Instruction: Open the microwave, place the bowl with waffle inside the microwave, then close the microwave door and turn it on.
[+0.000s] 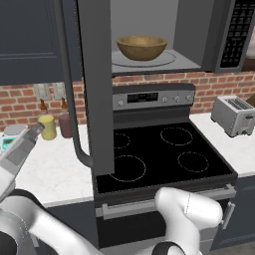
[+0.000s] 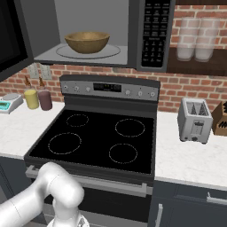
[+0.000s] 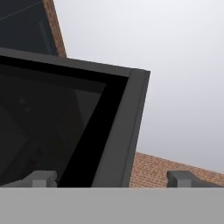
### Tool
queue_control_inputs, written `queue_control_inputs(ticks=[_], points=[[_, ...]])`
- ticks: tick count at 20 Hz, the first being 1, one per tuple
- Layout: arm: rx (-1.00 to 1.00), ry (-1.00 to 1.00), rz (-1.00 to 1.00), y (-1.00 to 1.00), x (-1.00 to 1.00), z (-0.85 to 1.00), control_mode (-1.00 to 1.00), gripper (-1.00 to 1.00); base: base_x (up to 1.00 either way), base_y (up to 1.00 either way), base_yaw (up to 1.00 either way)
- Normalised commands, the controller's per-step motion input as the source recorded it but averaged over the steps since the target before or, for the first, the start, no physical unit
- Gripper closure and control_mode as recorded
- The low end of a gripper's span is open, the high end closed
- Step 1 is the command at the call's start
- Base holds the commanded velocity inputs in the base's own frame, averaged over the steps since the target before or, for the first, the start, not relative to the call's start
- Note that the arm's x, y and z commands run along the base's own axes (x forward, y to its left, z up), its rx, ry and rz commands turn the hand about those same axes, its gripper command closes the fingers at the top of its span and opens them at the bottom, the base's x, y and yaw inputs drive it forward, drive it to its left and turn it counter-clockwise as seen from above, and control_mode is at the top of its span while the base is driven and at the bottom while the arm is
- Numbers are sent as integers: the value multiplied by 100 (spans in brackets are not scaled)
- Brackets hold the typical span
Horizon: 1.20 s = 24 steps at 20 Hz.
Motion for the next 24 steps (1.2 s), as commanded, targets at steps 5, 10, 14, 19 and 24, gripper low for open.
queue_control_inputs(ticks=[5,10,14,19,24], points=[[0,4,5,-10,1,-7,-100,-100,0,0,0],[-2,6,7,-21,0,-1,-100,-100,0,0,0],[-3,3,6,-29,0,0,-100,-100,0,0,0],[-3,0,2,-39,0,0,-100,-100,0,0,0],[-2,0,1,-46,0,0,-100,-100,0,0,0]])
